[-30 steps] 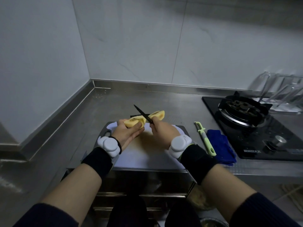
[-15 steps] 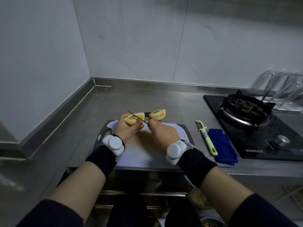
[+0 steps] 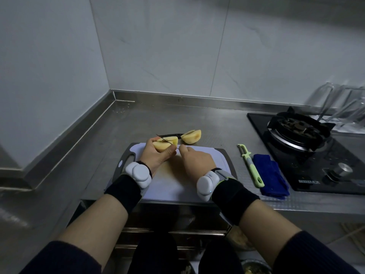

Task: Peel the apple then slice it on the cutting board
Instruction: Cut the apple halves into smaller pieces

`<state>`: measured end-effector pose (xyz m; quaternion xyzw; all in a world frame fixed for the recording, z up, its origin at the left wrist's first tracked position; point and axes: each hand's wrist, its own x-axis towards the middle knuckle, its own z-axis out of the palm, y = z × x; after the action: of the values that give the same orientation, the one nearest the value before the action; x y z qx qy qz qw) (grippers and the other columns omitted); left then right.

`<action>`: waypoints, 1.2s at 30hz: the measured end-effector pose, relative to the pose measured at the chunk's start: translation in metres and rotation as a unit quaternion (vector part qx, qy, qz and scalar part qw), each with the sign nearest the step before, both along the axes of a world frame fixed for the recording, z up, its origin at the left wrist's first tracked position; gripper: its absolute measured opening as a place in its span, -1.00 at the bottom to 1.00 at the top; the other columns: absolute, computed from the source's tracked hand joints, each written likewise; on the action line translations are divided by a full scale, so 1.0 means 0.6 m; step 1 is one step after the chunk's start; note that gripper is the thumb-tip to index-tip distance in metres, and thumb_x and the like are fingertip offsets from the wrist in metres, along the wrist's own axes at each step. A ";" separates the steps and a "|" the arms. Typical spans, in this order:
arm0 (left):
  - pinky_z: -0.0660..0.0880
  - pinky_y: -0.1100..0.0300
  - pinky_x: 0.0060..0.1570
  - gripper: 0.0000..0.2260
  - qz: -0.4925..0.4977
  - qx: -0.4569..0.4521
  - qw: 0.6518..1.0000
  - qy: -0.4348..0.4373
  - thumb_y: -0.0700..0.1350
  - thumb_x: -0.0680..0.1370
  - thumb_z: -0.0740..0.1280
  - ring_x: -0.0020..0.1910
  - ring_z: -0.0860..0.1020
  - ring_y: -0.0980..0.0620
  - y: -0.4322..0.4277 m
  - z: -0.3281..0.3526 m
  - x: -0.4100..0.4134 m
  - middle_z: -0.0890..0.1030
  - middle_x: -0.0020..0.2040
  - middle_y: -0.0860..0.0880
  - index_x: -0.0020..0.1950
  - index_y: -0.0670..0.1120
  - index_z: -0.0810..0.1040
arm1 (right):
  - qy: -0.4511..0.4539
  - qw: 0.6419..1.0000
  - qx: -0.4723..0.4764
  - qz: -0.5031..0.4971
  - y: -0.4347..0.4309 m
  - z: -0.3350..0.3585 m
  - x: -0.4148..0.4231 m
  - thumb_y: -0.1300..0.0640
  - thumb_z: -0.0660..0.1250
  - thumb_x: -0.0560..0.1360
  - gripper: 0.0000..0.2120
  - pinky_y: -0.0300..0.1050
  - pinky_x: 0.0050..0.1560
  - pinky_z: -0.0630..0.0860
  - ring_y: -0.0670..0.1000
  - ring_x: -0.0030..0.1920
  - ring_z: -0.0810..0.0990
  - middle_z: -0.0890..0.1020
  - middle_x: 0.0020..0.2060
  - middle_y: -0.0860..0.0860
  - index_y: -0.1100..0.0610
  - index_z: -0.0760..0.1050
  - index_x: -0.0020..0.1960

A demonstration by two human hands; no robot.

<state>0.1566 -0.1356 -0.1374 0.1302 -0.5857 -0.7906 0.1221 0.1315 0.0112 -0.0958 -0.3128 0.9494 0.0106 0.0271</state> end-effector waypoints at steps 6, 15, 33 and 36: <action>0.58 -0.02 0.11 -0.50 -0.020 -0.028 0.999 -0.004 -0.24 0.43 0.49 0.06 0.59 -0.07 0.002 0.001 -0.001 0.57 0.09 -0.14 0.29 -0.15 0.34 | 0.072 0.996 0.043 0.030 0.021 0.018 -0.012 0.22 0.13 0.58 -0.75 0.00 -0.23 0.35 0.21 0.01 0.58 0.47 0.17 0.10 0.16 0.27 0.25; 0.58 -0.08 0.12 -0.31 -0.098 -0.080 0.991 -0.037 -0.18 0.30 0.60 0.11 0.59 -0.09 0.000 0.012 0.013 0.55 0.15 -0.16 0.33 -0.09 0.34 | 0.055 0.988 -0.148 -0.008 0.046 0.014 0.005 -0.05 0.12 0.59 -0.77 -0.03 -0.25 0.47 0.18 -0.25 0.53 0.58 -0.21 0.03 0.08 0.31 0.13; 0.59 0.15 -0.33 -0.75 -0.100 0.045 0.993 -0.040 -0.11 0.65 0.20 -0.11 0.62 -0.23 0.028 0.043 0.027 0.51 0.19 -0.26 0.28 -0.11 0.24 | -0.028 0.974 -0.158 -0.161 0.117 0.005 -0.041 0.00 0.15 0.59 -0.80 -0.06 -0.15 0.38 0.19 -0.07 0.58 0.61 -0.04 0.15 0.13 0.37 0.07; 0.46 0.22 -0.43 -0.78 -0.112 0.084 0.988 -0.066 0.03 0.68 0.07 -0.27 0.61 -0.14 0.029 0.043 0.023 0.53 0.09 -0.26 0.19 -0.08 0.35 | -0.026 0.972 -0.135 -0.190 0.141 -0.005 -0.033 0.01 0.12 0.59 -0.79 -0.11 -0.08 0.34 0.12 0.05 0.59 0.61 0.09 0.04 0.08 0.41 0.14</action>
<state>0.1705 -0.1180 -0.1119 0.1257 -0.5350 -0.8353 -0.0176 0.1119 0.0957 -0.0985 -0.1276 0.9831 -0.1306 0.0106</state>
